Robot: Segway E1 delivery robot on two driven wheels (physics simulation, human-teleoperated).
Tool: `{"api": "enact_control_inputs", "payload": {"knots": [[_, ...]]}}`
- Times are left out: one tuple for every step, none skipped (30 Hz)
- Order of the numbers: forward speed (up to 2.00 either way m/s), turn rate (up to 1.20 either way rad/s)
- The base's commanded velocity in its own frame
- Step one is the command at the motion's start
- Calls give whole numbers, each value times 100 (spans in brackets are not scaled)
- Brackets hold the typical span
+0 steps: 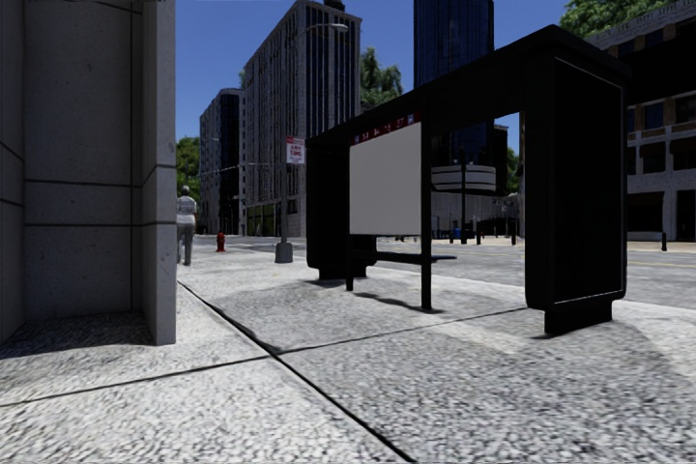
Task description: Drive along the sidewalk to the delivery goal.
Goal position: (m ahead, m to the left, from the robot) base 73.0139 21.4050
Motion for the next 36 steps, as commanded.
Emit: {"api": "enact_control_inputs", "payload": {"knots": [[200,19],[200,19],[200,19],[200,19],[200,19],[200,19],[200,19],[200,21],[200,21],[200,23],[200,26],[200,28],[200,28],[200,30],[200,34],[200,36],[200,36],[200,36],[200,36],[200,37],[200,37],[200,37],[200,37],[200,38],[200,38],[200,40],[200,42],[200,43],[200,43],[200,43],[200,43],[200,43],[200,43],[200,43],[200,43],[200,43]]}}
